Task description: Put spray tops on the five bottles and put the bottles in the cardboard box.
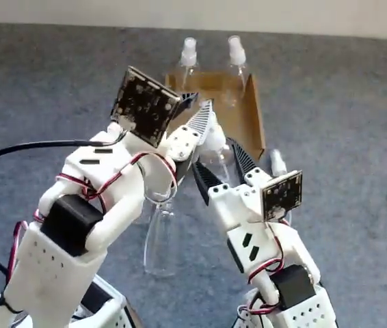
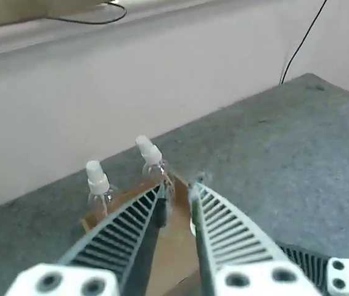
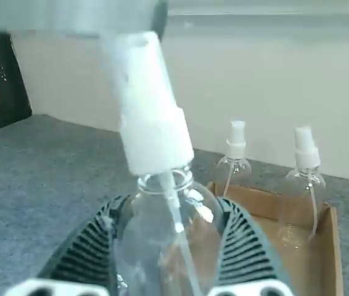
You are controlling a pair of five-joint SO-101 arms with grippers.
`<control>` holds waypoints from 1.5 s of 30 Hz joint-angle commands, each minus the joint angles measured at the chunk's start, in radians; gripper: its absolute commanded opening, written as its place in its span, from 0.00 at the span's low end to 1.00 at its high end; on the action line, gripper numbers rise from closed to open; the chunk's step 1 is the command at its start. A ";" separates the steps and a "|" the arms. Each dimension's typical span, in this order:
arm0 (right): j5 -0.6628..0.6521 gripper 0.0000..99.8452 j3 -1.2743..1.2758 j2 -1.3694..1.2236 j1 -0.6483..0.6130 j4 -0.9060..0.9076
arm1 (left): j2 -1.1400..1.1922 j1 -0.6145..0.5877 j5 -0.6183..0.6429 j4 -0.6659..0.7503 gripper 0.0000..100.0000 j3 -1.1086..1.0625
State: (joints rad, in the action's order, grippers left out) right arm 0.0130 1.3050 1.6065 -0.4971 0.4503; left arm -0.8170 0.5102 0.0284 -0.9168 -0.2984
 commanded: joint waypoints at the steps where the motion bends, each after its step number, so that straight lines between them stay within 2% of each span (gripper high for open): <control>1: 0.009 0.00 -0.061 0.002 0.013 -0.021 | 0.005 0.002 -0.005 0.005 0.06 -0.028; 7: 0.009 0.00 -0.061 0.002 0.013 -0.019 | 0.007 0.087 -0.008 0.005 0.06 -0.041; 13: 0.009 0.00 -0.061 0.001 0.012 -0.018 | 0.015 0.094 -0.084 0.005 0.06 -0.042; 19: 0.003 0.00 -0.061 0.001 -0.042 -0.016 | 0.139 0.085 -0.089 -0.002 0.06 -0.004; 21: -0.046 0.00 -0.061 0.001 -0.042 -0.005 | 0.162 0.084 -0.092 -0.002 0.06 0.025; 25: -0.068 0.00 -0.067 0.001 -0.042 0.051 | 0.114 0.025 -0.092 -0.054 0.08 0.122; 32: -0.069 0.00 -0.124 -0.090 0.036 0.045 | -0.084 -0.166 -0.092 -0.272 0.17 0.213; 35: -0.069 0.00 -0.229 -0.240 0.045 0.045 | -0.166 -0.263 -0.092 -0.316 0.17 0.134; 39: -0.069 0.00 -0.432 -0.495 0.041 0.050 | -0.245 -0.334 -0.092 -0.316 0.17 -0.139; 45: 0.035 0.00 -0.753 -0.905 -0.001 0.101 | -0.351 -0.292 -0.086 -0.037 0.18 -0.591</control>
State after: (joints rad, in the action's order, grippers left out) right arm 0.0130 0.7419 0.8792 -0.4680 0.5071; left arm -1.0963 0.1956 -0.0606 -1.1408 -0.6375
